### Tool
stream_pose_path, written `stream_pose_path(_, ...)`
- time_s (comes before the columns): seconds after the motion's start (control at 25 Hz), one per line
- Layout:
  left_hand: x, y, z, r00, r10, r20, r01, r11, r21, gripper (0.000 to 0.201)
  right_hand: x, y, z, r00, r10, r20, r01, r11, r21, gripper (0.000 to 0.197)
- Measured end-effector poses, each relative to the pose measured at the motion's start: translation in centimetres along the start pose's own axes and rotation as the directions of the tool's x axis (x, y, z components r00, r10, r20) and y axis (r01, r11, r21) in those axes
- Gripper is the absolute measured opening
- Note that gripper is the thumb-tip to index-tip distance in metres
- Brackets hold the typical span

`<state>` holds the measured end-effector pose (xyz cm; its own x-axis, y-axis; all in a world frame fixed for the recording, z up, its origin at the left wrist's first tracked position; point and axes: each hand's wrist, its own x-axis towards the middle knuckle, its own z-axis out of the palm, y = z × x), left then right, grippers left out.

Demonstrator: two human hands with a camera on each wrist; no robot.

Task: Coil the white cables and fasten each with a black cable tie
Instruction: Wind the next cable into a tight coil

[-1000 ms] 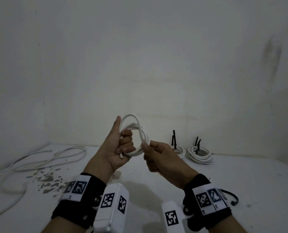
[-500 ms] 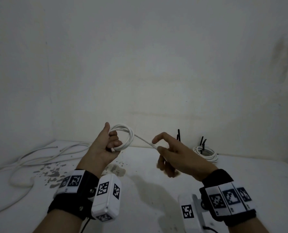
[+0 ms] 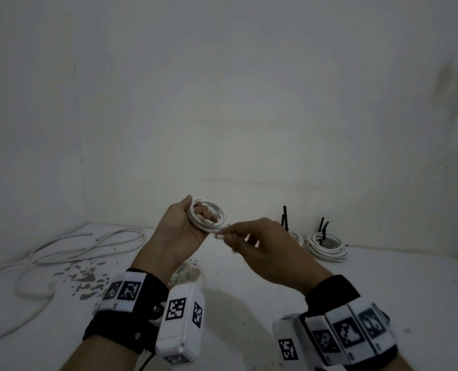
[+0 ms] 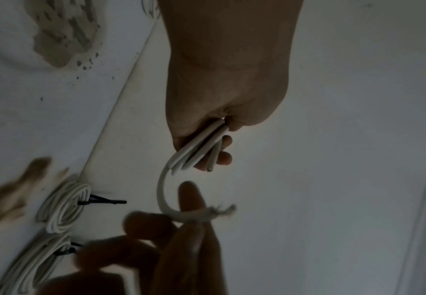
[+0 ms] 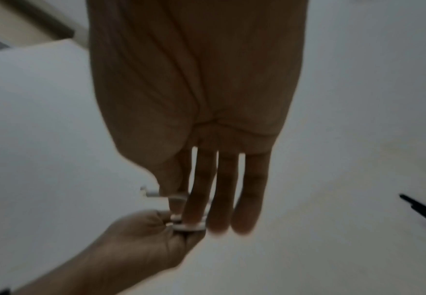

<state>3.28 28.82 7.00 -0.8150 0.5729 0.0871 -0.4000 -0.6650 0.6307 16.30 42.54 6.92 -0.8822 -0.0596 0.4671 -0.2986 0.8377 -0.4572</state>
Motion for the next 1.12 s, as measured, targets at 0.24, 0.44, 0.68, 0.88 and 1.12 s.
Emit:
stream_pose_path(0.24, -0.8, -2.3, 2.3, 0.997, 0.074, 0.015, -0.075, 0.964, 0.255, 0.038, 0.7, 0.2, 2.8, 0.911, -0.166, -0.376, 0.133, 0.985, -0.113, 0.012)
stream_pose_path(0.44, -2.0, -4.6, 3.5, 0.992, 0.12, 0.024, -0.107, 0.754, 0.648, 0.055, 0.4, 0.2, 3.4, 0.882, -0.1, -0.46, 0.034, 0.988, -0.149, 0.014)
stream_pose_path(0.68, -2.4, -4.3, 3.8, 0.987, 0.158, 0.013, -0.096, 0.531, 0.842, 0.086, 0.3, 0.7, 0.8, 0.916, 0.071, -0.395, 0.024, 0.973, 0.23, 0.023)
stream_pose_path(0.88, -2.8, -3.3, 3.7, 0.996, -0.087, 0.006, 0.039, 0.506, 0.862, 0.089, 0.2, 0.6, 0.3, 0.907, 0.178, -0.382, -0.111, 0.975, 0.192, 0.02)
stream_pose_path(1.12, -2.5, -3.4, 2.7, 0.964, -0.255, -0.075, 0.207, 0.543, 0.814, 0.097, 0.2, 0.9, 1.4, 0.971, 0.238, -0.038, -0.206, 0.903, 0.377, 0.027)
